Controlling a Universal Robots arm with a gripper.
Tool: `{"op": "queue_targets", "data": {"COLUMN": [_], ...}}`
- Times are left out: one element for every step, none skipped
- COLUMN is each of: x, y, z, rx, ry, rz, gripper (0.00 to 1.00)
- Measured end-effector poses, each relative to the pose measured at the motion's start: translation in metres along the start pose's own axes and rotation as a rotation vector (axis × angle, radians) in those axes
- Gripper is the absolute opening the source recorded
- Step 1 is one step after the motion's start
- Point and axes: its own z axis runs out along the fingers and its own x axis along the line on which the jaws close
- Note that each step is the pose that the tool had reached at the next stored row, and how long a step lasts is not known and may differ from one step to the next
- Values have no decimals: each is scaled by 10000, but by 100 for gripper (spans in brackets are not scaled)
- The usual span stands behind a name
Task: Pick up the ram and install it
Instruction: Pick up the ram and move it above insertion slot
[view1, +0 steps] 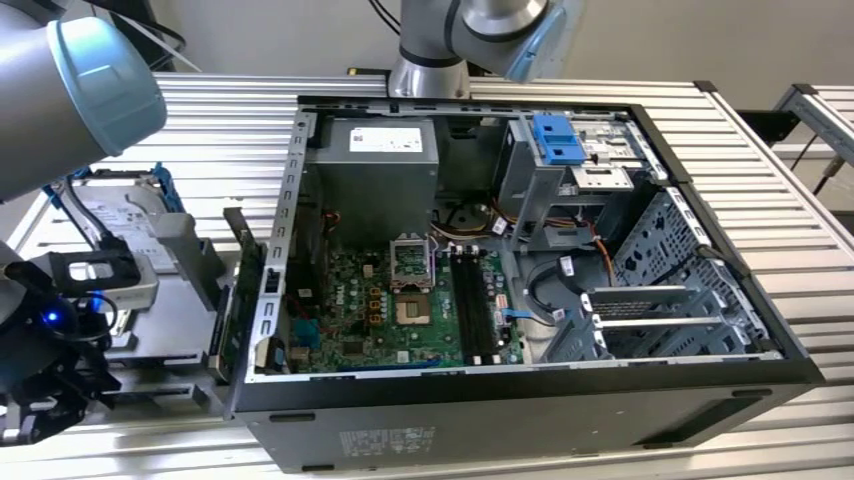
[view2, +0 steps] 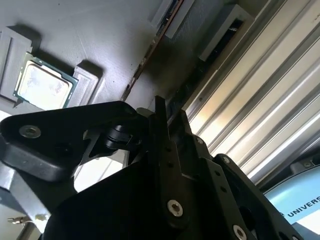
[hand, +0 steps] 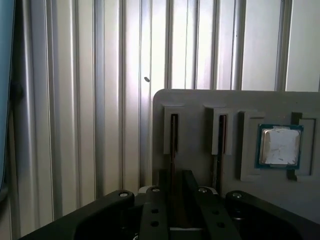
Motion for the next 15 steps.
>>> {"op": "queue_targets", "data": {"x": [0,0,0,0,0,0,0,0,0,0,0,0,0,0,0], "y": [0,0,0,0,0,0,0,0,0,0,0,0,0,0,0], "z": [0,0,0,0,0,0,0,0,0,0,0,0,0,-9,-43], "rx": [0,-1,0,0,0,0,0,0,0,0,0,0,0,-1,1], "ry": [0,2,1,1,0,1,0,0,0,0,0,0,0,0,-2], "rz": [-13,-26,-39,-51,-63,-75,-89,-102,-114,-127,-139,-152,-159,-154,-146], "gripper": [0,0,0,0,0,0,0,0,0,0,0,0,0,0,0]}}
